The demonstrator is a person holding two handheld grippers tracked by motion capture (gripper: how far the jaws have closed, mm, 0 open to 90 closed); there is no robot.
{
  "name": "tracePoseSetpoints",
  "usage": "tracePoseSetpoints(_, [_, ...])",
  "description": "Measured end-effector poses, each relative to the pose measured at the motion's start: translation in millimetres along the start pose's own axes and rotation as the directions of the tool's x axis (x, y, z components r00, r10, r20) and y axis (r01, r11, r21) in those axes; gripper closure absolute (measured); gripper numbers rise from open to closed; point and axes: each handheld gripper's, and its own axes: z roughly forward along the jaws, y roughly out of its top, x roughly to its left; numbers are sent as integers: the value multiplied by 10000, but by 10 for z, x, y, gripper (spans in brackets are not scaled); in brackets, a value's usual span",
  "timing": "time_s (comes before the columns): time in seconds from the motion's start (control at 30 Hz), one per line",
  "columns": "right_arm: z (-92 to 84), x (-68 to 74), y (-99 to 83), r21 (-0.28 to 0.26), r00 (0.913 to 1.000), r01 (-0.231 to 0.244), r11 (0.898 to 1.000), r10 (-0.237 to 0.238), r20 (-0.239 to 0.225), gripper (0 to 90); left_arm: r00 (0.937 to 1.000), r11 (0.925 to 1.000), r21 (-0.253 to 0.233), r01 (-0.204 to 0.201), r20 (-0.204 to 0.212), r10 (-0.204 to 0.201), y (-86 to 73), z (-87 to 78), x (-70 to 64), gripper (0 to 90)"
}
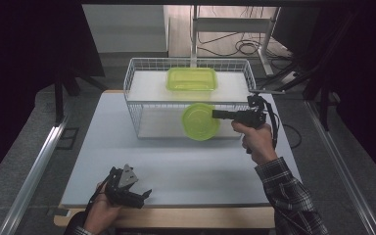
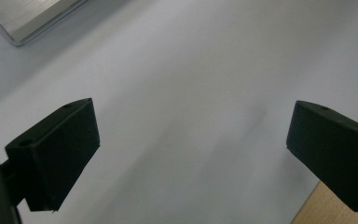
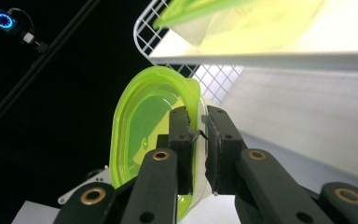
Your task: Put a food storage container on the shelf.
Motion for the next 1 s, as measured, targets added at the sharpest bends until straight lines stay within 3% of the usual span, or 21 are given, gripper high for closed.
tracePoseSetpoints(0.43, [6,211,359,-499,9993,373,9981,-369,78,815,10000,10000,-47,32,3,-32,-2,-2,4,21])
tracePoseSetpoints(1.0, [95,315,843,-1346,9954,637,9888,-533,796,815,10000,10000,-6,39,23,-39,-5,-8,12,21])
